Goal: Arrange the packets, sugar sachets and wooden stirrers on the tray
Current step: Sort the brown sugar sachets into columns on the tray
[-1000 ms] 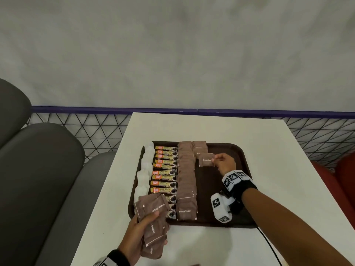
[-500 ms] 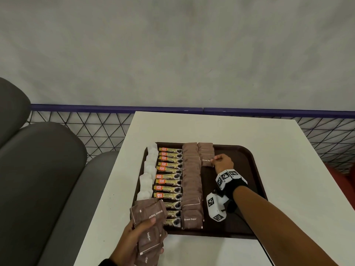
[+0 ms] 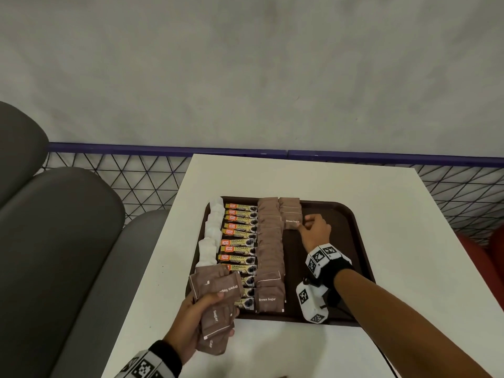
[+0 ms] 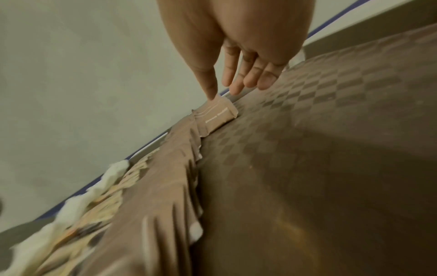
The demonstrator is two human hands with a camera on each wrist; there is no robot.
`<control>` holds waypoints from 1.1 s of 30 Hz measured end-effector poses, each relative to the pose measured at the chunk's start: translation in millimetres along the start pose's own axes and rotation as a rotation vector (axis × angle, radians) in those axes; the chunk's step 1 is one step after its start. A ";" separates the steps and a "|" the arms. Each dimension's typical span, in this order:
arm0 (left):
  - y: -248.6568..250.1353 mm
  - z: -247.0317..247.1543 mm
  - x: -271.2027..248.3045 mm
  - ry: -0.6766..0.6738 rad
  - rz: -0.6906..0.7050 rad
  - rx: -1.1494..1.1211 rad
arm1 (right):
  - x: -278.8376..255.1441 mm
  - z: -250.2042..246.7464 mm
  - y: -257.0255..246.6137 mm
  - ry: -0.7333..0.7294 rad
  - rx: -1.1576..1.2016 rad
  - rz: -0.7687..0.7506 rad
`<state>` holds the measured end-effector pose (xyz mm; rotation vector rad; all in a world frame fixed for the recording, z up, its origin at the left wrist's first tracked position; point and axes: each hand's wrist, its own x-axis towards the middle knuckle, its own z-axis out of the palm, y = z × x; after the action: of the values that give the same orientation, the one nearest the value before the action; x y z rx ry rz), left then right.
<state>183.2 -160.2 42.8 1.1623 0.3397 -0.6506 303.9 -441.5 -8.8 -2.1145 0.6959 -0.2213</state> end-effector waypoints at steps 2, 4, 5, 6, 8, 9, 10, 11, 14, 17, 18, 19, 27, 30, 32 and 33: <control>0.5 3.3 -2.6 -0.001 0.023 0.008 | -17.6 -2.1 -1.9 -0.050 0.019 -0.063; 0.2 6.8 -4.8 -0.005 0.039 0.008 | -35.8 -2.6 -2.4 -0.129 0.069 -0.115; -0.5 8.7 -5.9 -0.007 0.048 0.002 | -45.3 -3.3 -2.7 -0.185 0.113 -0.131; -1.2 10.5 -6.8 -0.007 0.057 -0.007 | -55.9 -5.6 -4.5 -0.262 0.164 -0.130; -3.1 13.1 -8.5 0.003 0.070 -0.017 | -78.7 -11.8 -10.3 -0.458 0.233 -0.118; -4.2 13.7 -9.1 0.013 0.078 -0.023 | -89.7 -15.0 -14.2 -0.563 0.237 -0.114; -5.1 14.1 -9.4 0.023 0.086 -0.028 | -100.6 -18.5 -18.3 -0.661 0.228 -0.105; -5.9 14.7 -9.8 0.032 0.094 -0.029 | -109.6 -20.4 -20.8 -0.744 0.224 -0.088; -6.9 18.6 -12.3 0.037 0.113 -0.025 | -129.9 -21.9 -26.5 -0.894 0.260 -0.065; -6.8 22.2 -14.9 0.036 0.122 -0.018 | -140.3 -19.1 -31.9 -0.958 0.356 -0.042; -7.3 22.8 -15.3 0.038 0.121 -0.018 | -141.4 -18.5 -33.2 -0.963 0.392 -0.032; -7.9 23.3 -15.5 0.041 0.120 -0.021 | -141.3 -18.1 -34.8 -0.960 0.419 -0.018; -8.5 20.5 -18.2 0.050 0.108 -0.027 | -112.2 -31.7 -38.7 -0.721 0.823 0.251; -8.4 17.0 -17.5 0.060 0.098 -0.018 | -95.6 -40.1 -35.0 -0.622 0.946 0.283; -8.8 15.4 -17.0 0.061 0.095 -0.007 | -87.7 -43.8 -32.0 -0.543 0.979 0.305; -9.1 15.0 -16.7 0.062 0.095 -0.004 | -83.8 -45.2 -29.8 -0.498 0.960 0.311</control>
<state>163.4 -171.4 51.2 1.1899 0.3360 -0.5310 228.5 -412.7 49.9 -1.0587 0.4624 0.1321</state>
